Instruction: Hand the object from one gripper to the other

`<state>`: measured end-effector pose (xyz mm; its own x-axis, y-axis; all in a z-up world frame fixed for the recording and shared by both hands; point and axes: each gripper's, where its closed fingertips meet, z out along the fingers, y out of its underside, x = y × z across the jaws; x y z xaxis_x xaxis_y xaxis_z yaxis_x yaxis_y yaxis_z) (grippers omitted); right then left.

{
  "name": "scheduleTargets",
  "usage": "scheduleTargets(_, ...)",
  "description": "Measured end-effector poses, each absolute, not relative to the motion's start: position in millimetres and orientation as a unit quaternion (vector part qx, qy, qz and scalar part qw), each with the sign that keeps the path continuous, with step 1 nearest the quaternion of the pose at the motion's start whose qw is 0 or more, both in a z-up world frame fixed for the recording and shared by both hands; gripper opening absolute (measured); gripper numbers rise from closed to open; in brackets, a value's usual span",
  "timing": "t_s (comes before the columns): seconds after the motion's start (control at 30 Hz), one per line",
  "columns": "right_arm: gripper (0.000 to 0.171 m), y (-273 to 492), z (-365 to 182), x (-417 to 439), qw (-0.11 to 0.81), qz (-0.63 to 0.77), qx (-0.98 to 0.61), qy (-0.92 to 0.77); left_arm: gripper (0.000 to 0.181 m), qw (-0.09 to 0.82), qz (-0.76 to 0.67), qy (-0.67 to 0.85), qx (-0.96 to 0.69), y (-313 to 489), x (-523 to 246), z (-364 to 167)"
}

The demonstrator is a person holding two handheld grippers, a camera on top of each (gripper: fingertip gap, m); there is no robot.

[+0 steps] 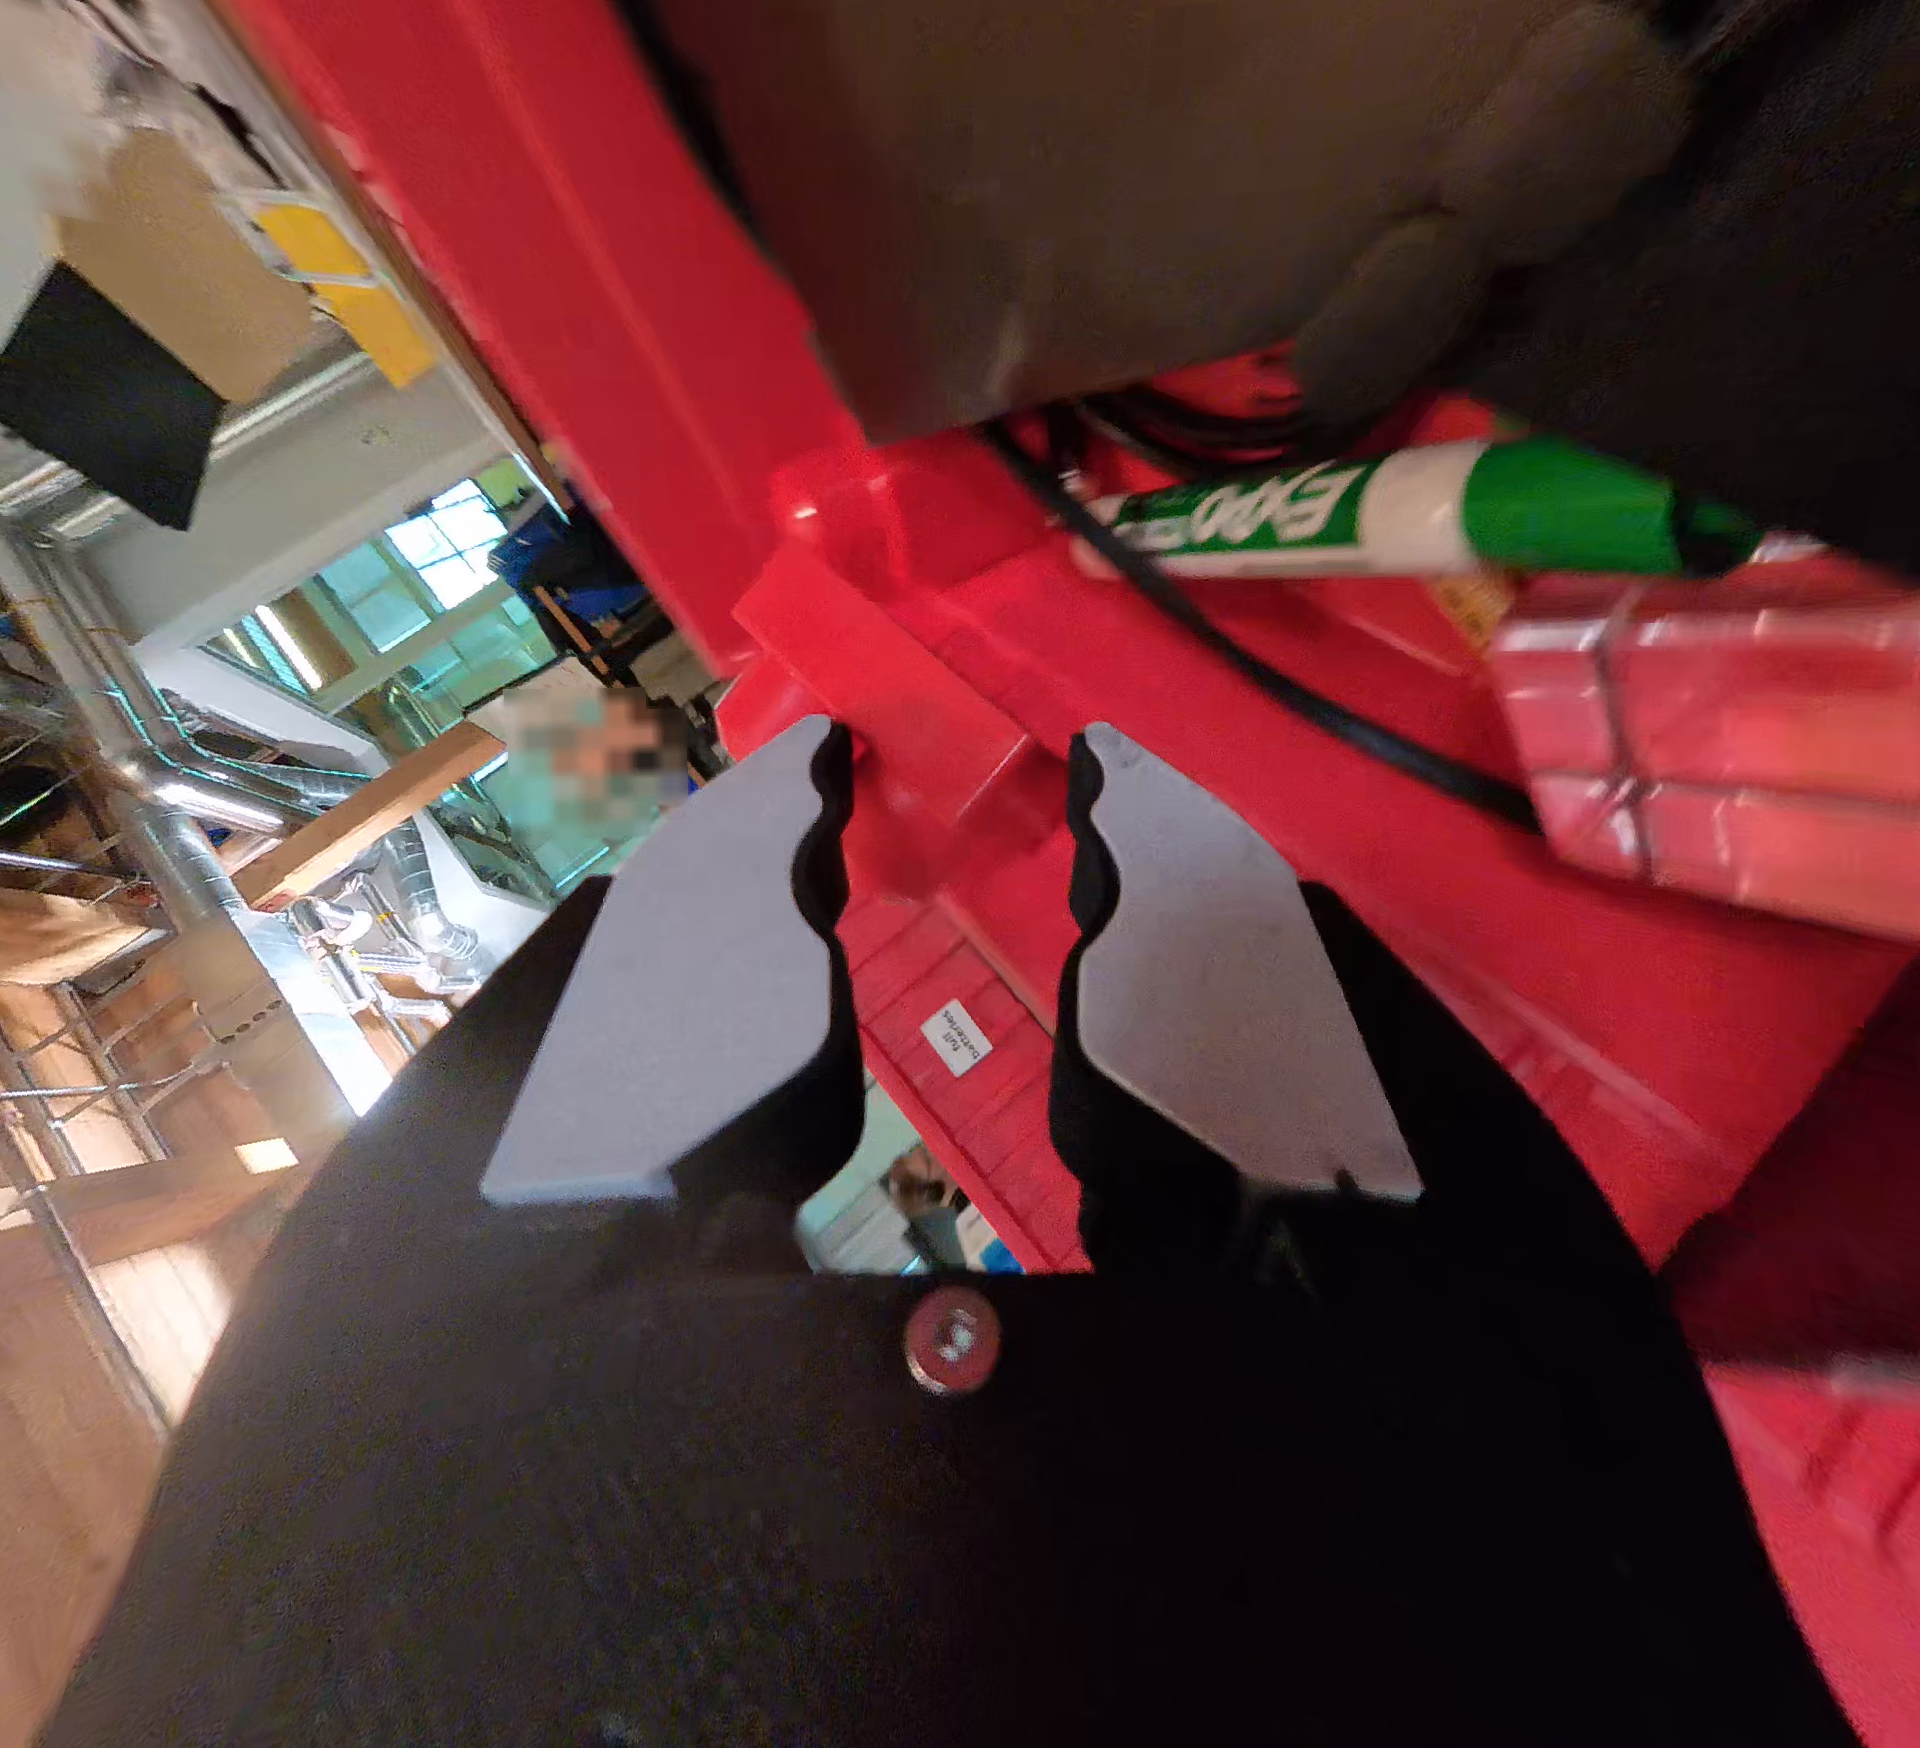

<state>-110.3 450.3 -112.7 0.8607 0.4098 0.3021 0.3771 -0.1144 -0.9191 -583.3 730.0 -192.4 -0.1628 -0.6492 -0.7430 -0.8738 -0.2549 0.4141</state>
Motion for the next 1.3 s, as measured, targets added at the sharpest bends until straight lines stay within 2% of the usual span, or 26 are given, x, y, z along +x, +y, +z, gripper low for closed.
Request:
scheduleTargets(0.03, 0.001, 450, -112, -110, 0.611, 0.02, -0.747, -0.26, 0.04, 0.143, 0.465, 0.596, -0.639, 728, -580, -179)
scheduleTargets(0.13, 0.001, 449, -108, -112, 0.617, 0.05, -0.746, -0.247, 0.04, 0.27, 0.365, 0.566, -0.688, 710, -550, -129)
scheduleTargets(0.23, 0.005, 442, -94, -128, 0.635, 0.099, -0.722, -0.257, 0.04, 0.417, 0.141, 0.534, -0.722, 663, -483, -77)
scheduleTargets(0.3, 0.01, 430, -78, -150, 0.657, 0.146, -0.682, -0.284, 0.039, 0.48, -0.045, 0.527, -0.7, 608, -427, -47)
scheduleTargets(0.43, 0.033, 394, -45, -197, 0.677, 0.257, -0.605, -0.331, 0.039, 0.505, -0.373, 0.521, -0.578, 479, -335, -6)
scheduleTargets(0.57, 0.056, 374, -15, -219, 0.638, 0.444, -0.57, -0.268, 0.039, 0.492, -0.561, 0.493, -0.447, 391, -283, 12)
scheduleTargets(0.67, 0.057, 376, -7, -220, 0.606, 0.533, -0.559, -0.191, 0.039, 0.511, -0.563, 0.492, -0.423, 371, -254, -1)
scheduleTargets(0.83, 0.059, 388, -34, -239, 0.521, 0.583, -0.605, -0.151, 0.039, 0.585, -0.451, 0.519, -0.43, 372, -230, -34)
scheduleTargets(0.97, 0.035, 388, -46, -244, 0.477, 0.627, -0.598, -0.148, 0.037, 0.599, -0.439, 0.525, -0.415, 372, -229, -41)
scheduleTargets(1.07, 0.031, 387, -42, -233, 0.515, 0.594, -0.591, -0.182, 0.039, 0.578, -0.473, 0.515, -0.421, 372, -235, -34)
scheduleTargets(1.13, 0.007, 393, -39, -217, 0.575, 0.511, -0.606, -0.204, 0.043, 0.555, -0.508, 0.491, -0.44, 379, -241, -28)
scheduleTargets(1.2, 0.007, 397, -42, -204, 0.631, 0.384, -0.627, -0.249, 0.045, 0.529, -0.527, 0.471, -0.469, 387, -244, -27)
scheduleTargets(1.3, 0.007, 409, -58, -193, 0.665, 0.154, -0.654, -0.327, 0.047, 0.503, -0.508, 0.486, -0.503, 390, -241, -37)
